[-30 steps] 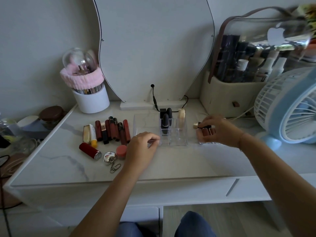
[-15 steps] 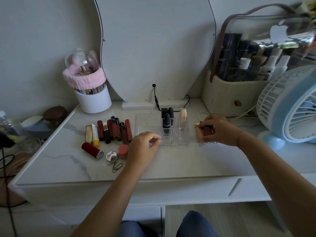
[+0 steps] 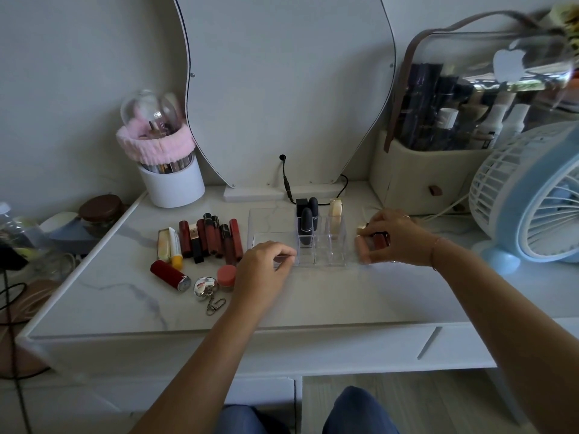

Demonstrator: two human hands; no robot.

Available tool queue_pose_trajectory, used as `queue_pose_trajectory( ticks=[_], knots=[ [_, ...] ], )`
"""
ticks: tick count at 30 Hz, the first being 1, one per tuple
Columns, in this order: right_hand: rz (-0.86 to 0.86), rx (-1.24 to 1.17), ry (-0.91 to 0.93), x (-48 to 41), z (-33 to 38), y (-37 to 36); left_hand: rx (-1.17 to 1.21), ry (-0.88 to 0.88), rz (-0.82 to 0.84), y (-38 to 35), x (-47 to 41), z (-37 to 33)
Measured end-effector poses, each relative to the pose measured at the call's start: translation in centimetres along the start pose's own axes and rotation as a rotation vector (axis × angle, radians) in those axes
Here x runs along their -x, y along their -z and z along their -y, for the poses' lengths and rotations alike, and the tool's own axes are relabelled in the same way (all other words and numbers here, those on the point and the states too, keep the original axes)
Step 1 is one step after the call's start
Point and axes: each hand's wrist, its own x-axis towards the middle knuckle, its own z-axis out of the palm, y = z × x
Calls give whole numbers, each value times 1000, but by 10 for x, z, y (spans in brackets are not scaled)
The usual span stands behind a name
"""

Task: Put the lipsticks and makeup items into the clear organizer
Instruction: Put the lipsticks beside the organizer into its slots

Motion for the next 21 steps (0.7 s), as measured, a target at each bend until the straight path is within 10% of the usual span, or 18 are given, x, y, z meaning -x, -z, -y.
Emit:
queue_pose_trajectory(
  ticks=[21],
  knots=[
    [-183,-522,71,20,18,-11,6,8,-8,-2,0,2]
  ],
)
